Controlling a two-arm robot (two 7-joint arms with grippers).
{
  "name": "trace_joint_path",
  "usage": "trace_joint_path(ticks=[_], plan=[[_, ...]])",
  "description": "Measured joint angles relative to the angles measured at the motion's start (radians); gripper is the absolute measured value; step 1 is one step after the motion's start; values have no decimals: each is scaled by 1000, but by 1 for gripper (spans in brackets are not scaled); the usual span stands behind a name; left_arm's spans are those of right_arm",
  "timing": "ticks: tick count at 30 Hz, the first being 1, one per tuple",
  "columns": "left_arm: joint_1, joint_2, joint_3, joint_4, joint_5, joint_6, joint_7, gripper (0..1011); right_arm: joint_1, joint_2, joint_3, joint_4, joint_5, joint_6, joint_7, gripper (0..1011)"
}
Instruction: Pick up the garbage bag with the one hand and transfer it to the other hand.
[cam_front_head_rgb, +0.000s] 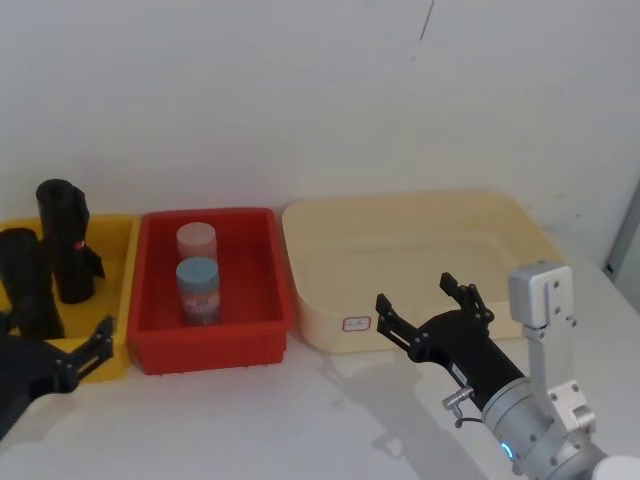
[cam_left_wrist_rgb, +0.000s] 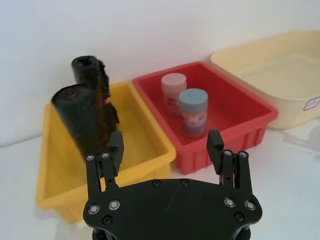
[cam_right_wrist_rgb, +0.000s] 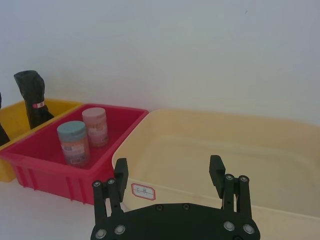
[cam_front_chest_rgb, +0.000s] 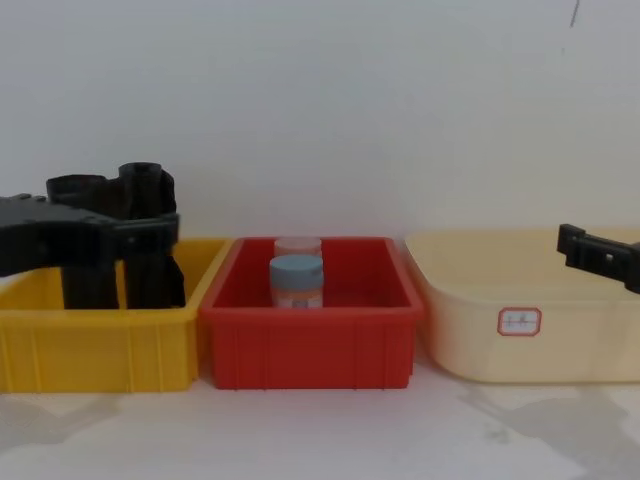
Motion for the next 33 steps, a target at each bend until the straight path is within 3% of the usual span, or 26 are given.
trace_joint_path(ticks=[16,23,33], plan=[[-5,60,-92,38,-32,55,-47,1000,0,0,0,0,0,0,0,1001],[-43,67,-99,74,-33,58,-74,1001,0,0,0,0,0,0,0,1000],[-157,57,-73,188,-22,58,-127,1001,0,0,0,0,0,0,0,1001]])
